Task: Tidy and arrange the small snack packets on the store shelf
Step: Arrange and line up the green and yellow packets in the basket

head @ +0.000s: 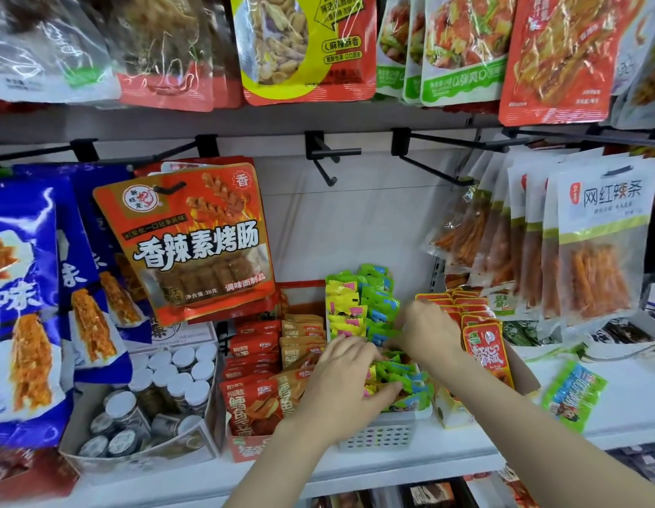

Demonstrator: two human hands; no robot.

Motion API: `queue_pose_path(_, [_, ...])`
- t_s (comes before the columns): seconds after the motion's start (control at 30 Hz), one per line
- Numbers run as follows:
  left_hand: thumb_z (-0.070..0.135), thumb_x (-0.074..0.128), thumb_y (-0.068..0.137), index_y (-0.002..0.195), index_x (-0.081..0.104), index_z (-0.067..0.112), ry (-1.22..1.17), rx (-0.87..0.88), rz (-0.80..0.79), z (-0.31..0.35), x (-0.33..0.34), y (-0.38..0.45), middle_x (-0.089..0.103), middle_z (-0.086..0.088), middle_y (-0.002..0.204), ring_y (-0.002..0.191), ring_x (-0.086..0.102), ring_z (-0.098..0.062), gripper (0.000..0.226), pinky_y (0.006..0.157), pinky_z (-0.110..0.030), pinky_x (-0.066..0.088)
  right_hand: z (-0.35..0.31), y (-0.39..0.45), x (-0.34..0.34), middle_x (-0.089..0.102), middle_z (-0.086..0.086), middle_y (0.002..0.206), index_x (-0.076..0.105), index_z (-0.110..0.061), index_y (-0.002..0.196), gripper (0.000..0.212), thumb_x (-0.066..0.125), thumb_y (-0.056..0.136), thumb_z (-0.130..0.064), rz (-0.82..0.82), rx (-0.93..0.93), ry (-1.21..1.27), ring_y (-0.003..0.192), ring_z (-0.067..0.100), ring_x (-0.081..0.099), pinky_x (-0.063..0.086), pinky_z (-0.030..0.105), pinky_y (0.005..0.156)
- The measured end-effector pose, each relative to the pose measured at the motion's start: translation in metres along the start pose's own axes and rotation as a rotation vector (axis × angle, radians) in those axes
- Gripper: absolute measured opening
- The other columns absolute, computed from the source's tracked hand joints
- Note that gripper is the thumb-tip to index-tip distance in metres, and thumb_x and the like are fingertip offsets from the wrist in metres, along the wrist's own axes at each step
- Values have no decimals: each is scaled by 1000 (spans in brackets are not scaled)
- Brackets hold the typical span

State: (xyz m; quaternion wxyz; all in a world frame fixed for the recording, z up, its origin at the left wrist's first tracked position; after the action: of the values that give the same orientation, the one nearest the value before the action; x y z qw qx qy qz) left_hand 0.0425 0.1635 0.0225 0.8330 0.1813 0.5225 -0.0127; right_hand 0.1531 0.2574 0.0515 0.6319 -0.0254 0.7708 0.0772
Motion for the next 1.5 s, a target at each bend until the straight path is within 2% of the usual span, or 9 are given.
queue_pose_path(0.17, [66,46,87,112,53,24,5,-10,-8,-4,2,3,56,5,128,131,38,-17,49,116,-36,23,-6,-1,11,63,6,116,74,-28,105,35,78,76,-47,-82,-17,74,113,27,57,52,40,89])
queue_pose_path(0.3, [73,39,82,112,52,27,-16,-38,-34,-9,4,3,54,8,128,128,38,-16,57,112,-36,29,-13,-8,-4,52,1,126,75,-30,100,28,76,77,-46,-25,-75,-5,127,25,38,43,45,98])
queue_pose_path(0.4, [75,37,81,119,52,29,-17,-34,-68,-8,4,6,52,10,131,130,38,-13,61,114,-35,27,-14,-10,-38,54,2,131,74,-22,108,31,76,81,-38,81,-160,87,123,25,45,46,43,97])
queue_pose_path(0.53, [73,46,83,126,53,33,-118,-57,-75,-9,1,5,52,14,131,128,36,-8,59,105,-26,27,1,-9,-100,72,-1,90,74,-12,105,36,76,82,-39,177,-177,317,86,18,66,50,19,73])
queue_pose_path(0.67, [70,43,90,144,38,26,-348,-199,-70,-12,-6,9,58,20,128,135,37,-11,70,112,-33,27,29,-12,-137,73,4,92,71,-14,98,26,79,79,-30,197,-96,759,74,15,73,60,30,69])
queue_pose_path(0.87, [77,50,81,157,6,24,-329,-239,-222,-5,-5,20,54,12,140,137,40,-19,103,114,-44,32,52,-21,-160,73,2,79,67,-4,104,22,74,84,-12,206,-26,1126,55,5,69,51,15,45])
queue_pose_path(1.17, [71,68,73,150,33,27,-119,-155,-290,-9,-17,46,54,2,141,131,48,-17,96,106,-36,43,80,-11,-145,72,4,82,68,-4,106,28,76,83,-17,218,31,1037,51,3,66,49,14,44])
queue_pose_path(1.3, [55,82,69,141,44,29,-355,-189,-139,-18,-33,42,59,15,123,119,56,-6,86,102,-29,46,97,-6,-134,73,10,88,68,-6,106,28,76,82,-18,223,58,1038,53,5,68,50,14,45])
queue_pose_path(1.5, [31,82,75,130,55,22,-842,-267,4,-9,-47,37,59,10,131,120,56,0,62,103,-18,44,85,3,-128,76,9,89,71,-8,105,26,76,82,-19,157,17,1173,76,23,74,61,34,69])
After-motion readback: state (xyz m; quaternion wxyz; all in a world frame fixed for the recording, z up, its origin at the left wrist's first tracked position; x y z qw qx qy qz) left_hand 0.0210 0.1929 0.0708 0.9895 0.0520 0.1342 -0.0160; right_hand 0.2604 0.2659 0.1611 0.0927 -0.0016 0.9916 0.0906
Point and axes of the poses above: each hand's wrist, its own y-axis towards the middle knuckle, its own x-axis out of the palm, z = x × y, the point moved 10 cm from there along y, towards the middle knuckle
